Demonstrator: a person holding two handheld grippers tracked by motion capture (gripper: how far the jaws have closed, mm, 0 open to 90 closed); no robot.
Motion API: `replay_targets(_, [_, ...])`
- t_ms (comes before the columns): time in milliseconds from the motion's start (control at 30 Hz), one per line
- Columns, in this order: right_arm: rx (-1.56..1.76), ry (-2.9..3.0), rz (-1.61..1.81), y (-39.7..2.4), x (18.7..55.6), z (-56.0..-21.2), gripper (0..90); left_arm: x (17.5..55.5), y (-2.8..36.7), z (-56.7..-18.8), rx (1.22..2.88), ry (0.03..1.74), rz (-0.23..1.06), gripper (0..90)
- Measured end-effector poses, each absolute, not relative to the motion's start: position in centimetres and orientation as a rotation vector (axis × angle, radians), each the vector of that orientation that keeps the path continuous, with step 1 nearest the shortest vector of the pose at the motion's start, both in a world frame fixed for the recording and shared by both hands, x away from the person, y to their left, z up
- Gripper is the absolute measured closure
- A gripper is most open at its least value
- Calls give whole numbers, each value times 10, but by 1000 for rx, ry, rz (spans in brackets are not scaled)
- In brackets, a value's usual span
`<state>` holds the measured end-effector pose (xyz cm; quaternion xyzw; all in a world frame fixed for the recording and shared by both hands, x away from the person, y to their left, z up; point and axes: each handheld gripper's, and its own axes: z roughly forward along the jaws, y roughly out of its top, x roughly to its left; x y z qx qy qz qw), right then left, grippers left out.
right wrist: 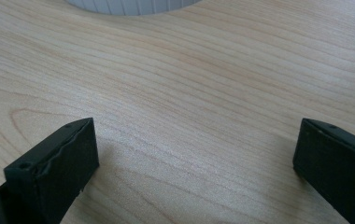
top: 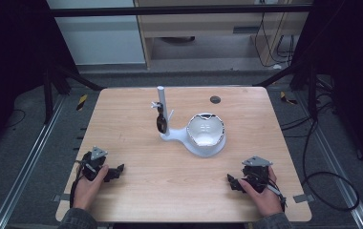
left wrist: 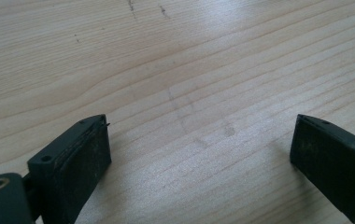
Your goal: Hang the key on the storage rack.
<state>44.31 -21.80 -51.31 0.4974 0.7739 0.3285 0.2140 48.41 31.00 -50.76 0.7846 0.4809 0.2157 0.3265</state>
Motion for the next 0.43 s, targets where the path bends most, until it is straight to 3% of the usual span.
replay_targets(433, [1376, 2147, 915, -218, 444, -513, 4, 483, 310, -508, 2067, 1248, 557, 20])
